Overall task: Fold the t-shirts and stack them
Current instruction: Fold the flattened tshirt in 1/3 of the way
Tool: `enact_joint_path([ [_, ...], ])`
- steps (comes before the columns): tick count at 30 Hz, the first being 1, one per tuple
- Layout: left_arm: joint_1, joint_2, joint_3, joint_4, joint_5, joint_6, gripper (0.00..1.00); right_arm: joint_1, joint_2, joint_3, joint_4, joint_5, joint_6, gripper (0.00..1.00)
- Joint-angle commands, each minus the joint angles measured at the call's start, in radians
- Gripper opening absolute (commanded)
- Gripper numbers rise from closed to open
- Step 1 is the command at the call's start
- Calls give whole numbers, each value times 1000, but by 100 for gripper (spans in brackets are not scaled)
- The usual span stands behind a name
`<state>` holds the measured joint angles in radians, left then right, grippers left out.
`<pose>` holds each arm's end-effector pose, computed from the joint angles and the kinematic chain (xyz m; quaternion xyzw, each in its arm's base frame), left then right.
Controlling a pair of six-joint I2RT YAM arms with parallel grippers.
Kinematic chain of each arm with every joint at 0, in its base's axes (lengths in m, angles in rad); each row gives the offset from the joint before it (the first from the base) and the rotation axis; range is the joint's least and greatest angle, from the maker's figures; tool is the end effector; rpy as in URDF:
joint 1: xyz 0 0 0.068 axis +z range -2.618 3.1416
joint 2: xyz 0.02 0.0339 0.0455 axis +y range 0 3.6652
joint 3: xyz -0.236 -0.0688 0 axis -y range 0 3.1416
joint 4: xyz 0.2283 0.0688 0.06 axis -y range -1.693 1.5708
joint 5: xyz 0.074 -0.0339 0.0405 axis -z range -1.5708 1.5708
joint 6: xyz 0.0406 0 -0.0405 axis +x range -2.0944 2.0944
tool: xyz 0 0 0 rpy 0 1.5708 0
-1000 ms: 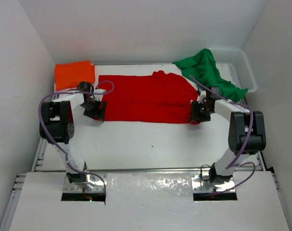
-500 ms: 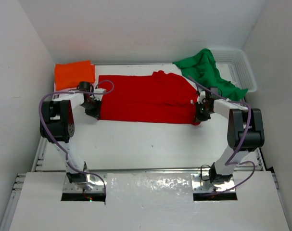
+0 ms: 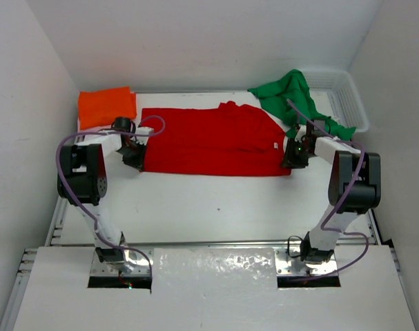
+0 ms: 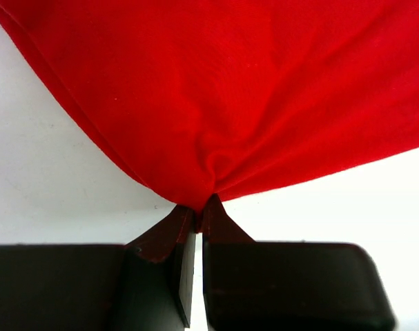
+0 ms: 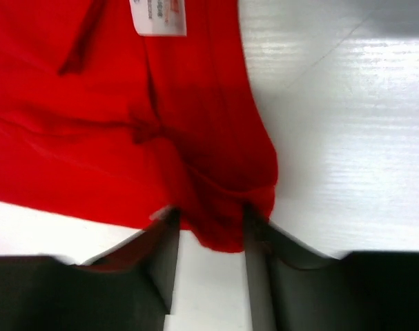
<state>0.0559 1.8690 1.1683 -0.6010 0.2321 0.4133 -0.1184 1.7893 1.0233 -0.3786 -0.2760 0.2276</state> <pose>0.3327 0.0093 0.1283 0.1902 0.9659 -0.0806 0.1563 0.3231 -0.0273 0.1259 0.1380 0.9586 0.1457 0.2018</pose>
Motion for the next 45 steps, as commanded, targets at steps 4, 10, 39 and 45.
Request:
enact_joint_path([
  [4,1,-4,-22,10,-28,30,0,-4,6,100,-85,89,-14,60],
  [10,-1,-14,-36,14,-39,36,0,-1,-77,-11,-62,119,85,70],
  [39,30,-353,-324,-183,-256,193,0,-11,-470,-540,-143,70,243,2],
  [45,28,-384,-341,-235,-289,182,35,-6,-577,-634,-180,90,236,31],
])
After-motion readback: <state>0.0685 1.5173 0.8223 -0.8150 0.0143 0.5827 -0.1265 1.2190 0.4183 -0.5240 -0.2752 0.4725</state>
